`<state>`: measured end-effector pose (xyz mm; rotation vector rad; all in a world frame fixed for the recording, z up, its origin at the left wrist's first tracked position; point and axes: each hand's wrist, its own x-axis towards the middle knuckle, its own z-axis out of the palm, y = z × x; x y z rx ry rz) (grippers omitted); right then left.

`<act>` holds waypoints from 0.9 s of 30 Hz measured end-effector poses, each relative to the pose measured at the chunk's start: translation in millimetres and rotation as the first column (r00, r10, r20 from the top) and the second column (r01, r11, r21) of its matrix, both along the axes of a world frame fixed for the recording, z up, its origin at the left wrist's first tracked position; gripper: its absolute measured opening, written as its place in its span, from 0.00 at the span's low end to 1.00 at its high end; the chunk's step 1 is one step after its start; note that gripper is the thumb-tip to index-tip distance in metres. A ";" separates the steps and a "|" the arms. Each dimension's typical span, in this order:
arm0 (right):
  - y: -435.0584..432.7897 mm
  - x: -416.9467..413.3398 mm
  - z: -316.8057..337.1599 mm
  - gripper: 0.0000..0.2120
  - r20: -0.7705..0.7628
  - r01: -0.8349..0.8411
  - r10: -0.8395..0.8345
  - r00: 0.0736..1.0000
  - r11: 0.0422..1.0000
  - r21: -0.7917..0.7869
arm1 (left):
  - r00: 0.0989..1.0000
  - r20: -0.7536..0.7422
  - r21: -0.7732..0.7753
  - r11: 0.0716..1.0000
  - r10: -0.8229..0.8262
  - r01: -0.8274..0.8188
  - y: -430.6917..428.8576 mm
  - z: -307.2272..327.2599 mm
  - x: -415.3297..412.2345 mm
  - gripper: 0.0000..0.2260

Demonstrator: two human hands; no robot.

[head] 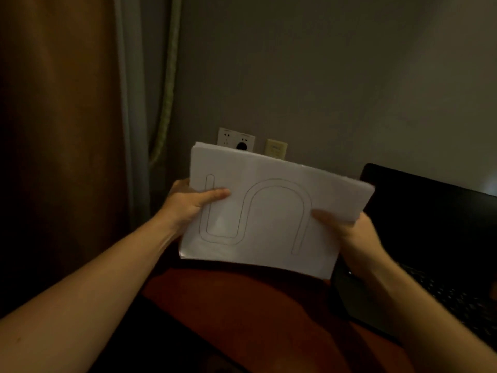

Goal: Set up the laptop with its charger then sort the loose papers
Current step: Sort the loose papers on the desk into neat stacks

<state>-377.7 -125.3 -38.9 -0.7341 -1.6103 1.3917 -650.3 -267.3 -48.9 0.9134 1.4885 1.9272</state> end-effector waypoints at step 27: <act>-18.2 -11.0 -59.3 0.22 0.046 0.097 -0.095 0.994 0.994 -0.056 | 0.998 -0.059 -0.124 0.991 0.034 -0.041 2.5 -50.2 3.2 0.20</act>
